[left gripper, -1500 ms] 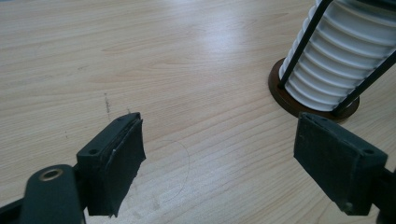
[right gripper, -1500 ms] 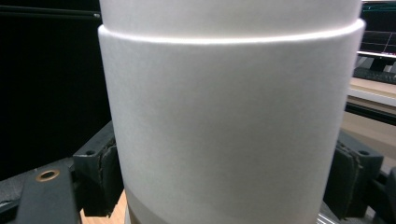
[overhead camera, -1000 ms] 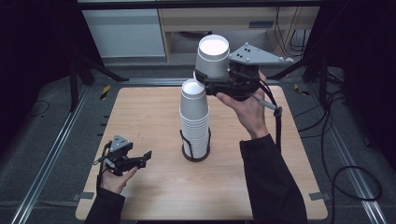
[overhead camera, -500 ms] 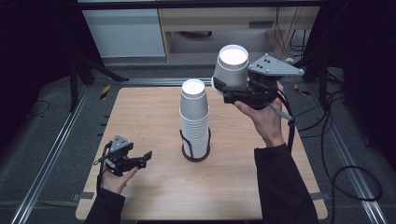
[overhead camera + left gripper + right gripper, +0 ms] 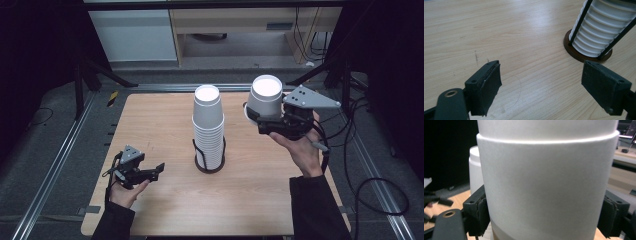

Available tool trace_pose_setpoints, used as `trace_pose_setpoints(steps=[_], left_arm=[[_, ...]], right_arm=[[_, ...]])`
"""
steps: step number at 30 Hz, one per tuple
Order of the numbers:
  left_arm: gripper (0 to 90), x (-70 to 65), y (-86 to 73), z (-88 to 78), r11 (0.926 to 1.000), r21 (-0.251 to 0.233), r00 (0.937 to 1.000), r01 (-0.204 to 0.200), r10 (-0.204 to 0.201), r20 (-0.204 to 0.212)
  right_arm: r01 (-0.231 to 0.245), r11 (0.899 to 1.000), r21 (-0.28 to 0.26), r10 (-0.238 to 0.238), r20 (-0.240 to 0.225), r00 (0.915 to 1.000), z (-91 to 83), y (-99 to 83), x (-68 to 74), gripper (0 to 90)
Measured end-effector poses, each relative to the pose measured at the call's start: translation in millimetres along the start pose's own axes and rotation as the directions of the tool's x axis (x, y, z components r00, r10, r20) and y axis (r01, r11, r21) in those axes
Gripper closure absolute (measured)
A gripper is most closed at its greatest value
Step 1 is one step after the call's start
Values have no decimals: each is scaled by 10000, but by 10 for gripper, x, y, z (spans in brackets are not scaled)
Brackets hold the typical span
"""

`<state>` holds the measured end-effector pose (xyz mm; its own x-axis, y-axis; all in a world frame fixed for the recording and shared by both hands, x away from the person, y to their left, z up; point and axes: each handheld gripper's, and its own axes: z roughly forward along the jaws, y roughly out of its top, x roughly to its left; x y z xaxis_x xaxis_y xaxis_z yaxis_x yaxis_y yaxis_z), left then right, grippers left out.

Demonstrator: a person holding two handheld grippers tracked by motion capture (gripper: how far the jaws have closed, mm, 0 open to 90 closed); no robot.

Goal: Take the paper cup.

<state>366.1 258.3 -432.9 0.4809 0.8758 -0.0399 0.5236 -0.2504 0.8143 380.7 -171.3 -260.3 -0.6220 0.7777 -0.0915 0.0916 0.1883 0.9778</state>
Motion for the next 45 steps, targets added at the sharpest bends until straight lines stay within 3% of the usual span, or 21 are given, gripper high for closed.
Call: trace_pose_setpoints(steps=[15, 23, 24, 29, 31, 32, 38, 45], left_arm=[[149, -79, 10, 22, 9992, 115, 9989, -379, 376, 276], [150, -146, 16, 46, 9978, 143, 9959, -654, 644, 633], [150, -170, 22, 46, 9967, 163, 9943, -801, 787, 722], [151, -244, 35, 57, 9919, 221, 9866, -1247, 1216, 1089], [151, -262, 37, 59, 9912, 243, 9853, -1302, 1266, 1147], [152, -290, 41, 65, 9885, 272, 9808, -1488, 1440, 1312], [151, -360, 49, 72, 9823, 262, 9703, -1856, 1790, 1625], [151, -434, 70, 54, 9759, 102, 9572, -2182, 2120, 1972]], right_arm=[[236, 9960, 856, -163, -842, 9963, -140, -542, 27, 159], [431, 9921, 1176, -218, -1769, 9840, -198, -862, 42, 158], [520, 9907, 1257, -238, -2159, 9761, -205, -936, 47, 157], [898, 9840, 1540, -382, -3096, 9501, -186, -1106, 89, 156], [1063, 9814, 1601, -461, -3406, 9391, -168, -1161, 107, 156], [1128, 9798, 1651, -475, -3556, 9334, -159, -1185, 115, 157], [1618, 9677, 1931, -639, -4329, 8992, -74, -1265, 171, 156], [2012, 9454, 2563, -567, -4787, 8761, 74, -1397, 216, 156]])
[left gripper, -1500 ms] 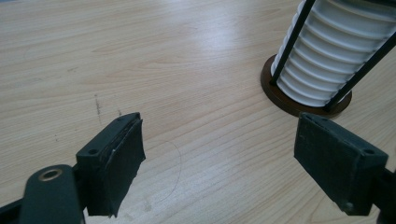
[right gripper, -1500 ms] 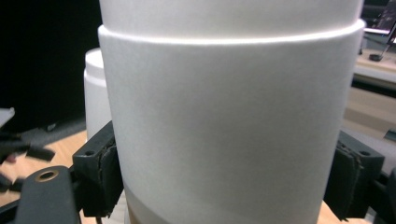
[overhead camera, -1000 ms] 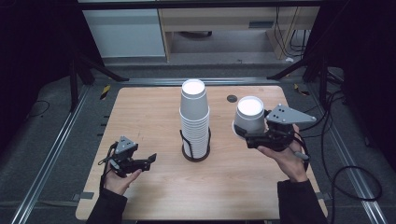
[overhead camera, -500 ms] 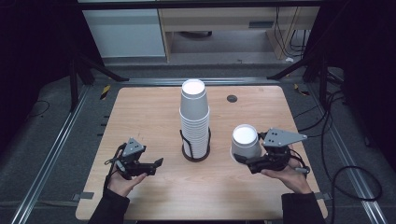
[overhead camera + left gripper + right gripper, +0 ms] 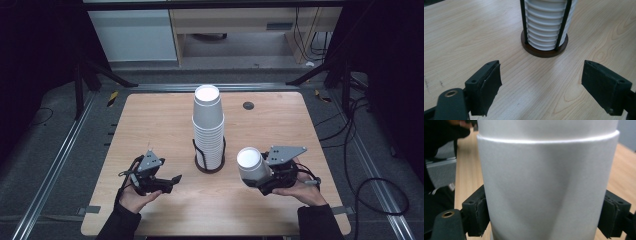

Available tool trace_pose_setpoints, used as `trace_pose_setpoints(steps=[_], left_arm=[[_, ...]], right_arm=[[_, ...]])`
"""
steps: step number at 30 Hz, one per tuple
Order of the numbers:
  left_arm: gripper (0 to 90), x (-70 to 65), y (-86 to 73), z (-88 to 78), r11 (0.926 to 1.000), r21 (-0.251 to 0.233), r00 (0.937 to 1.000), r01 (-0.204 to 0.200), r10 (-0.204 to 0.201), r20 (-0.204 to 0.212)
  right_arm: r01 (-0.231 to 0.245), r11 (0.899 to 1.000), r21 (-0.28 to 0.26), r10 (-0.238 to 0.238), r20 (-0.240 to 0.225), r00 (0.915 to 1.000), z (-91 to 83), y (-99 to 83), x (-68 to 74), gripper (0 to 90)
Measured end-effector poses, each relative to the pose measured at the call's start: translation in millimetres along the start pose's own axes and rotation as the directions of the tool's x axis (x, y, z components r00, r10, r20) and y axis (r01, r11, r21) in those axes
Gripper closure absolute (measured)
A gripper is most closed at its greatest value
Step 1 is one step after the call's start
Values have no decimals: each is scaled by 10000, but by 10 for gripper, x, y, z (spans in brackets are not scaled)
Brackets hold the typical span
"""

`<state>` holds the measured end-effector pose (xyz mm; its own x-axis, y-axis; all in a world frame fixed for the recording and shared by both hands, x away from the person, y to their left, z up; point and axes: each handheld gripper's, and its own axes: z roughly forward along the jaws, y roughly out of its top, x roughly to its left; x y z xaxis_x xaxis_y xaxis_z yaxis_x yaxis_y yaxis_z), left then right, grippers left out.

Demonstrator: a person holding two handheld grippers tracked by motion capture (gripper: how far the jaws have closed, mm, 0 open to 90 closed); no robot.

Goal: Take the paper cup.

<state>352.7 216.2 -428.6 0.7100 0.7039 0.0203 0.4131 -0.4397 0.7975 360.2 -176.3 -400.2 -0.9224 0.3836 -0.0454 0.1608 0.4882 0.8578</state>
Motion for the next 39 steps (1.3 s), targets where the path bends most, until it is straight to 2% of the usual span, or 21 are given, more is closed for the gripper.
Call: trace_pose_setpoints(steps=[5, 10, 13, 14, 16, 20, 22, 24, 25, 29, 39], left_arm=[[150, -30, 22, -28, 9998, -59, 9997, -206, 206, 102], [149, -44, 36, -49, 9993, -116, 9989, -351, 354, 315], [147, -70, 49, -53, 9986, -110, 9975, -516, 521, 470], [147, -70, 49, -53, 9986, -110, 9975, -516, 521, 470], [147, -90, 61, -53, 9981, -105, 9964, -613, 618, 572], [145, -106, 72, -54, 9976, -179, 9949, -668, 680, 743], [145, -114, 78, -58, 9972, -226, 9942, -708, 724, 796], [145, -119, 80, -58, 9970, -278, 9936, -719, 741, 853], [144, -132, 86, -57, 9965, -328, 9924, -774, 801, 938], [144, -173, 95, -31, 9948, -269, 9876, -985, 1011, 1204], [142, -240, 113, 43, 9897, 146, 9778, -1423, 1383, 1575]], right_arm=[[368, 9957, 852, -337, -371, 9987, 148, -10, 34, 156], [950, 9847, 1458, -861, -660, 9941, 244, 53, 69, 156], [1332, 9736, 1856, -1172, -946, 9886, 299, 113, 78, 156], [1332, 9736, 1856, -1172, -946, 9886, 299, 113, 78, 156], [1715, 9577, 2312, -1479, -1157, 9822, 351, 180, 77, 156], [1924, 9513, 2410, -1603, -1467, 9761, 401, 253, 46, 156], [1979, 9454, 2590, -1612, -1564, 9745, 429, 280, 24, 156], [1966, 9443, 2640, -1588, -1579, 9746, 449, 291, 14, 156], [2069, 9368, 2820, -1636, -1695, 9719, 491, 306, 3, 156], [2383, 9190, 3141, -1820, -1982, 9631, 580, 322, 14, 156], [2683, 8918, 3642, -1930, -2300, 9539, 705, 327, 47, 156]])
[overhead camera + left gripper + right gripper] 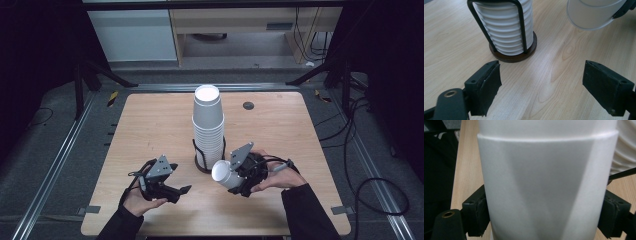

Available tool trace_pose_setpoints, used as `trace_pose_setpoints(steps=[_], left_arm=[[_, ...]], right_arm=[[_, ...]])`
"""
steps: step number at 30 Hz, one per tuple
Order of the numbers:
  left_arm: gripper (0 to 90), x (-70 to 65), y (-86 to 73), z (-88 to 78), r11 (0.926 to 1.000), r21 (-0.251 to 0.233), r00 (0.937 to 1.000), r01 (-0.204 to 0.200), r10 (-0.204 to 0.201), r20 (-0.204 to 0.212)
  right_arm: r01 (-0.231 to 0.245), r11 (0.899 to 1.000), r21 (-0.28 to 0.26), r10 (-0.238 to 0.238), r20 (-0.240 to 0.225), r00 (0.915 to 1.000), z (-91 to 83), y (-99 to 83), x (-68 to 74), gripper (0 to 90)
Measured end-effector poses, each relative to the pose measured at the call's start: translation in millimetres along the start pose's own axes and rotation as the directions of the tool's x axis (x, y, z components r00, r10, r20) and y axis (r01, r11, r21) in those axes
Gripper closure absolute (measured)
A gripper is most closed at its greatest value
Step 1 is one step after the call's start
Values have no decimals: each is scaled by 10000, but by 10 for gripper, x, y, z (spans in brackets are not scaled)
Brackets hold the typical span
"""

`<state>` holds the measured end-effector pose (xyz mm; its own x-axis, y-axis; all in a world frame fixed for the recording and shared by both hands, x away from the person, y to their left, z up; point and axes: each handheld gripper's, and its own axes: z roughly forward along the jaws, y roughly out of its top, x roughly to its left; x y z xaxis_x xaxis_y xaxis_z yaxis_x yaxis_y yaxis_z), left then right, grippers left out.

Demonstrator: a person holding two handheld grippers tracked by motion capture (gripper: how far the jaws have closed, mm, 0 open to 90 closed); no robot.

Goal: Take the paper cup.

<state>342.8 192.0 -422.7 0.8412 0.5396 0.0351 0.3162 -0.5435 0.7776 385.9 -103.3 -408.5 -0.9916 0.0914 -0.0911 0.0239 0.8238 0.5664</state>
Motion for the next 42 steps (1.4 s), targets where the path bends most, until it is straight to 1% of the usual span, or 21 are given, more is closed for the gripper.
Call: trace_pose_setpoints(steps=[8, 11, 15, 17, 24, 26, 28, 30, 32, 33, 34, 38, 39, 41, 42], left_arm=[[135, -65, 33, 68, 9987, 343, 9985, -382, 368, 409], [133, -93, 46, 92, 9983, 334, 9977, -485, 469, 483], [133, -117, 63, 115, 9981, 321, 9964, -533, 510, 681], [131, -133, 72, 128, 9979, 327, 9959, -567, 543, 722], [127, -190, 97, 185, 9966, 467, 9929, -686, 637, 1003], [125, -204, 107, 199, 9962, 469, 9911, -735, 677, 1142], [122, -224, 116, 213, 9960, 481, 9903, -748, 685, 1205], [122, -232, 127, 223, 9952, 540, 9879, -820, 739, 1367], [121, -240, 136, 233, 9951, 520, 9867, -839, 756, 1440], [120, -239, 142, 237, 9954, 485, 9849, -822, 737, 1564], [120, -239, 145, 239, 9960, 452, 9845, -768, 685, 1614], [122, -234, 155, 248, 9966, 402, 9831, -722, 643, 1713], [122, -238, 163, 258, 9970, 368, 9816, -677, 600, 1814], [122, -250, 174, 265, 9965, 398, 9810, -731, 646, 1831], [122, -256, 179, 274, 9969, 367, 9797, -701, 619, 1906]], right_arm=[[363, 9978, 551, -353, -193, 9992, 84, 95, 14, 156], [446, 9963, 730, -425, -302, 9986, 128, 127, 26, 156], [536, 9949, 860, -499, -443, 9978, 178, 164, 39, 156], [636, 9943, 850, -594, -508, 9969, 203, 184, 44, 156], [731, 9931, 913, -668, -705, 9953, 284, 238, 82, 156], [783, 9921, 979, -716, -706, 9949, 306, 248, 96, 155], [871, 9910, 1015, -795, -770, 9939, 330, 258, 102, 155], [944, 9902, 1034, -858, -850, 9927, 351, 270, 112, 155], [1007, 9889, 1088, -908, -926, 9916, 372, 283, 127, 156], [1007, 9893, 1057, -902, -995, 9909, 380, 287, 132, 156], [1008, 9903, 961, -910, -1014, 9907, 388, 289, 139, 156], [1015, 9913, 834, -921, -1099, 9897, 406, 289, 135, 156], [979, 9921, 782, -885, -1152, 9894, 419, 293, 138, 156], [1002, 9922, 736, -914, -1148, 9892, 431, 307, 147, 156], [1016, 9922, 720, -930, -1144, 9891, 434, 316, 151, 156]])
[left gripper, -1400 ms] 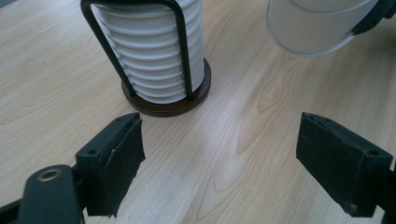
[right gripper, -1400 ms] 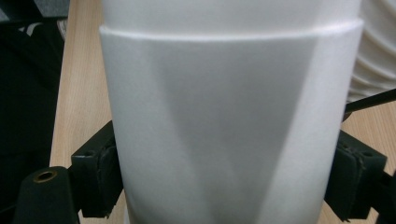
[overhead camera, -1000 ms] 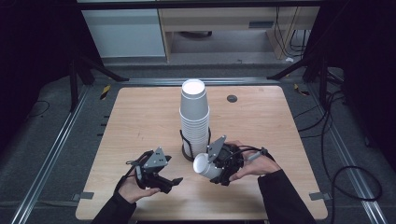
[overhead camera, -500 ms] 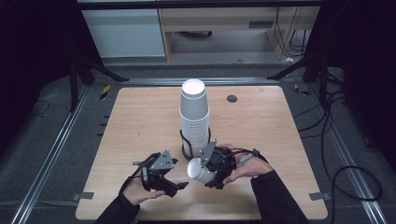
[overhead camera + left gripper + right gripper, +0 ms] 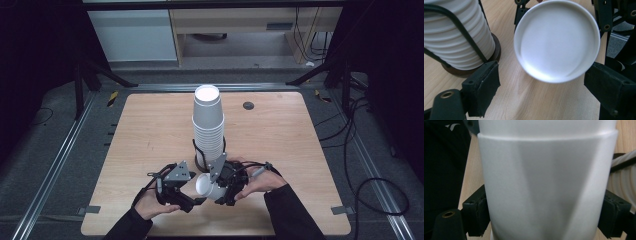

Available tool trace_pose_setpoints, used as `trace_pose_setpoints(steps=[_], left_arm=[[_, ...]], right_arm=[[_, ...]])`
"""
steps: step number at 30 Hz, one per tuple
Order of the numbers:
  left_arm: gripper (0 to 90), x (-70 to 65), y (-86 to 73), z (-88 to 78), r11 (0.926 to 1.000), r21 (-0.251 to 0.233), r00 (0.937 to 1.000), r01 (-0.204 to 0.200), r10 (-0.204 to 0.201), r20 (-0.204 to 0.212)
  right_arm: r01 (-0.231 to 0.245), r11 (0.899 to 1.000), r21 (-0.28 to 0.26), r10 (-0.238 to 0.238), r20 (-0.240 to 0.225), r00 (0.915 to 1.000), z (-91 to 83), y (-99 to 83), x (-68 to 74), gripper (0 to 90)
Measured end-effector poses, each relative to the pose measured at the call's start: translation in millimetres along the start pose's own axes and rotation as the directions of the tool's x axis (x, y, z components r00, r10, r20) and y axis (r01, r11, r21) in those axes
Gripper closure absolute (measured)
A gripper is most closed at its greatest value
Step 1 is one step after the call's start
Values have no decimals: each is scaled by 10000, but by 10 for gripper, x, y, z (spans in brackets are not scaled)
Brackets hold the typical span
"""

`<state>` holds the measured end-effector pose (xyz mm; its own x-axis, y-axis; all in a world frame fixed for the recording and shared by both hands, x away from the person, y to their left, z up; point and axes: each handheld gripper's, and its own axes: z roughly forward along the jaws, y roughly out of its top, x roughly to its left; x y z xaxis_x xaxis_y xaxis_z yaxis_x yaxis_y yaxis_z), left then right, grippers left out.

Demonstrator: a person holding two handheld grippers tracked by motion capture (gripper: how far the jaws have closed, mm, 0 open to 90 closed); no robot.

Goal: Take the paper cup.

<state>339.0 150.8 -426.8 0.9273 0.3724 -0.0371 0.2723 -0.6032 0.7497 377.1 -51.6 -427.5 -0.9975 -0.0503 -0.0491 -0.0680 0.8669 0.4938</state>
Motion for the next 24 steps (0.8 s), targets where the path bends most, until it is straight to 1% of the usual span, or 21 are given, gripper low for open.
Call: trace_pose_setpoints(steps=[3, 5, 7, 8, 13, 14, 17, 19, 24], left_arm=[[122, -13, 23, 14, 10000, -1, 10000, -35, 35, 86], [122, -13, 27, 14, 10000, 30, 9999, -80, 80, 121], [121, -19, 34, 22, 10000, -25, 9998, 20, -20, 181], [121, -20, 36, 23, 10000, -18, 9998, 27, -26, 197], [121, -27, 59, 25, 9999, -88, 9996, 63, -60, 265], [122, -30, 63, 28, 9999, -114, 9996, 87, -84, 286], [124, -25, 70, 39, 10000, 23, 9993, 94, -95, 357], [133, -26, 72, 48, 9999, 31, 9990, 130, -131, 436], [155, -36, 90, 60, 9999, 54, 9987, 153, -155, 494]], right_arm=[[14, 9999, -120, -15, -87, 10000, 15, 32, 7, 156], [83, 9999, -124, -84, -58, 9999, 22, 40, 9, 156], [76, 9999, -131, -78, -156, 9998, 48, 63, 26, 156], [149, 9998, -119, -151, -158, 9998, 55, 68, 24, 157], [132, 9998, -136, -135, -233, 9996, 74, 93, 36, 157], [190, 9998, -113, -193, -252, 9995, 82, 104, 38, 157], [204, 9997, -100, -207, -312, 9993, 96, 114, 48, 157], [266, 9996, -48, -267, -240, 9994, 102, 117, 46, 157], [323, 9995, -41, -324, -312, 9990, 117, 135, 51, 157]])
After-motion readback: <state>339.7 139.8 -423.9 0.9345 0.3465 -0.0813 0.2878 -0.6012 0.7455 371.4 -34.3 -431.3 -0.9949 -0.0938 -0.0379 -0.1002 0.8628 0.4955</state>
